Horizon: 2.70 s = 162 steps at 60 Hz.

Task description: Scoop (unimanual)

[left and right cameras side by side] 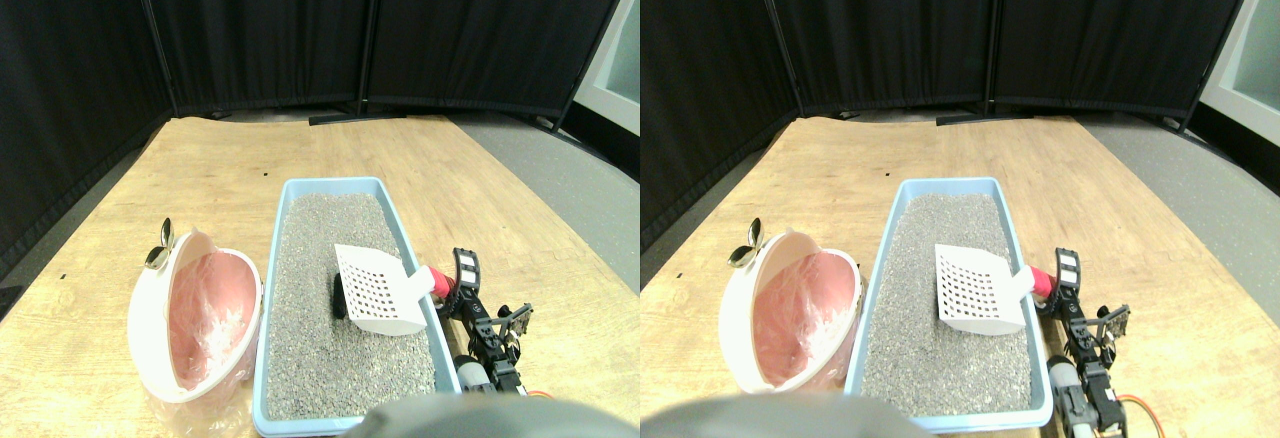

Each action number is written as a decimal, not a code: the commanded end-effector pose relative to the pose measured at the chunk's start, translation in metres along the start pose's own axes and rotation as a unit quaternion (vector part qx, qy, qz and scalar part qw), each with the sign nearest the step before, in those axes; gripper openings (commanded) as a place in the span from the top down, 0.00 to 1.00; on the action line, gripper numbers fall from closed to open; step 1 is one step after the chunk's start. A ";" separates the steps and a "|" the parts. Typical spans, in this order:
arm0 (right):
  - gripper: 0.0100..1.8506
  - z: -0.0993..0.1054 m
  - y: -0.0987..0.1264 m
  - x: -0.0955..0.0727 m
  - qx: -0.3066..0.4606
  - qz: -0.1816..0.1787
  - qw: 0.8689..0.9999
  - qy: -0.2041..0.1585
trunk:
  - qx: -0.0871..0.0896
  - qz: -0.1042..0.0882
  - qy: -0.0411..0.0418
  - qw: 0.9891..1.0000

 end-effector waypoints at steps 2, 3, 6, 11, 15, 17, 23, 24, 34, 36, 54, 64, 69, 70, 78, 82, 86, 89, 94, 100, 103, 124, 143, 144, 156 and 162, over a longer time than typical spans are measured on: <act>0.45 0.006 0.011 0.005 0.012 0.002 1.000 -0.016 | -0.016 0.020 0.008 1.000; 0.45 0.006 0.011 0.006 0.013 0.002 1.000 -0.015 | -0.016 0.021 0.008 1.000; 0.46 0.006 0.013 0.007 0.013 0.002 1.000 -0.016 | -0.016 0.022 0.007 1.000; 0.49 0.005 0.013 0.009 0.013 0.005 1.000 -0.019 | -0.014 0.021 0.006 1.000; 0.51 0.005 0.013 0.012 0.007 0.013 1.000 -0.022 | -0.015 0.022 0.005 1.000; 0.52 0.005 0.013 0.013 0.011 0.016 1.000 -0.023 | -0.015 0.022 0.005 1.000; 0.57 0.006 0.012 0.018 0.010 0.026 0.999 -0.027 | -0.015 0.022 0.003 1.000; 0.58 0.006 0.012 0.018 0.010 0.029 0.999 -0.028 | -0.015 0.022 0.003 1.000; 0.97 0.006 0.010 0.024 0.015 0.053 0.997 -0.058 | -0.015 0.023 0.003 1.000; 0.97 0.008 0.009 0.023 0.019 0.057 0.996 -0.060 | -0.015 0.023 0.003 1.000; 0.97 0.016 0.002 0.016 0.014 0.047 0.996 -0.081 | -0.015 0.021 -0.003 1.000; 0.95 0.023 -0.001 0.010 -0.012 0.057 0.993 -0.104 | -0.019 0.023 -0.002 1.000; 0.97 0.038 -0.002 0.003 -0.039 0.084 0.987 -0.129 | -0.024 0.025 -0.003 0.999; 0.97 0.043 -0.002 0.001 -0.044 0.087 0.987 -0.131 | -0.024 0.025 -0.003 0.999; 0.97 0.068 -0.001 -0.007 -0.060 0.098 0.982 -0.152 | -0.028 0.027 -0.001 0.999; 0.97 0.081 -0.001 -0.010 -0.072 0.115 0.976 -0.169 | -0.032 0.028 -0.001 0.999; 0.97 0.095 0.000 -0.015 -0.081 0.116 0.975 -0.172 | -0.035 0.030 -0.001 0.999; 0.97 0.100 -0.001 -0.016 -0.085 0.116 0.975 -0.170 | -0.037 0.031 -0.001 0.999; 0.97 0.112 -0.002 -0.015 -0.109 0.117 0.969 -0.186 | -0.040 0.032 -0.001 0.999; 0.97 0.121 -0.004 -0.015 -0.115 0.109 0.967 -0.199 | -0.043 0.035 -0.002 0.998; 0.96 0.128 -0.004 -0.014 -0.123 0.106 0.966 -0.200 | -0.044 0.037 -0.001 0.998; 0.97 0.159 0.007 0.002 -0.241 0.151 0.940 -0.188 | -0.071 0.058 0.004 0.996; 0.97 0.149 0.012 0.025 -0.299 0.152 0.928 -0.164 | -0.097 0.081 0.016 0.992; 0.97 0.148 0.013 0.026 -0.303 0.153 0.926 -0.163 | -0.100 0.083 0.018 0.991; 0.97 0.142 0.022 0.035 -0.331 0.139 0.919 -0.161 | -0.115 0.095 0.026 0.988; 0.97 0.142 0.028 0.037 -0.350 0.138 0.912 -0.163 | -0.121 0.099 0.028 0.987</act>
